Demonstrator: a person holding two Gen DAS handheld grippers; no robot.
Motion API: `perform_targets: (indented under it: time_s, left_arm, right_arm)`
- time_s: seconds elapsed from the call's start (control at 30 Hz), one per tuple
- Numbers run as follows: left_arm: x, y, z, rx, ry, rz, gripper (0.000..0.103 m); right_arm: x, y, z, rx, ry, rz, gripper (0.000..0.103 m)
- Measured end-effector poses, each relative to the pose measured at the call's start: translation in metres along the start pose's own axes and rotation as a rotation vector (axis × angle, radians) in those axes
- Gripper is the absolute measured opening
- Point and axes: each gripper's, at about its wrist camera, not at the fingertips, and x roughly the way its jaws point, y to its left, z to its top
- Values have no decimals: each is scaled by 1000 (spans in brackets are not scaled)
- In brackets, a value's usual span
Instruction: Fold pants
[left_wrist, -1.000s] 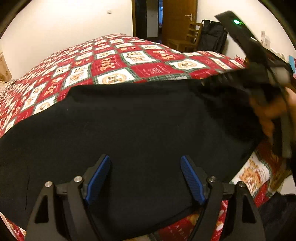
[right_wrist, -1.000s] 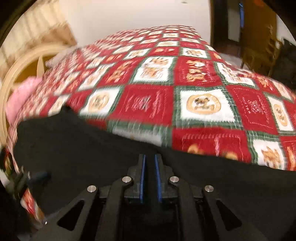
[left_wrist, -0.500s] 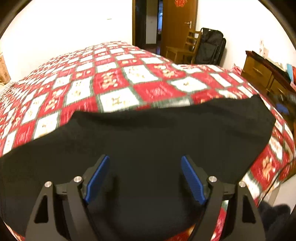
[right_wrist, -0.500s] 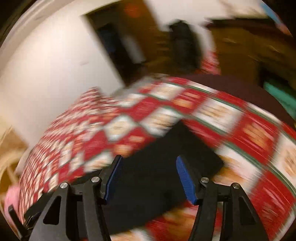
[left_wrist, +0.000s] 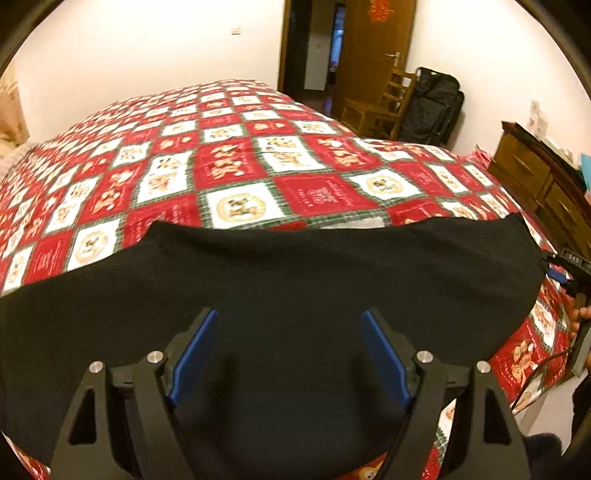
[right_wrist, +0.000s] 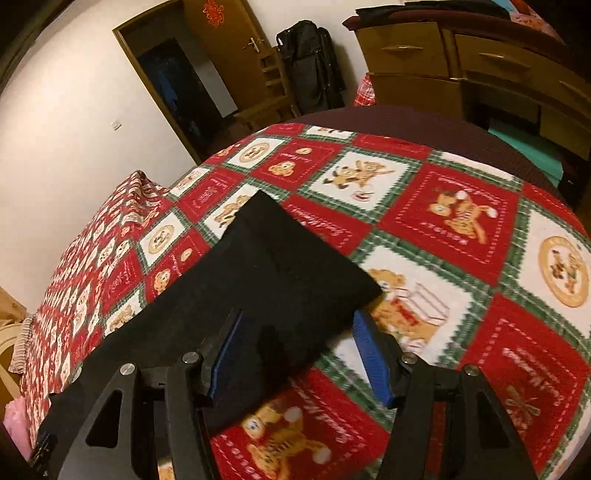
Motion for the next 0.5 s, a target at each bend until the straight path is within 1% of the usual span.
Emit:
perform_targets:
  time_s: [0.1, 0.2, 0.27, 0.37, 0.43, 0.47, 0.5]
  left_arm:
    - [-1, 10, 1, -38, 1, 4, 82]
    - [-3, 13, 1, -47, -8, 9, 82]
    - [-4, 15, 1, -45, -13, 17, 82]
    - [-5, 18, 0, -56, -12, 19, 82]
    - [-6, 22, 0, -67, -15, 17, 82]
    - [-7, 23, -1, -71, -15, 19, 82]
    - [-7, 24, -1, -72, -16, 23, 82]
  right_arm:
    - [3, 11, -2, -39, 25, 11, 44]
    - [3, 6, -1, -8, 21, 18, 34]
    - [3, 0, 0, 31, 10, 32, 33]
    - [3, 0, 0, 64, -1, 20, 33]
    - [5, 2, 1, 56, 1, 14, 33]
    - [6, 4, 2, 43, 5, 13, 30]
    - [8, 6, 2, 29, 19, 25, 11]
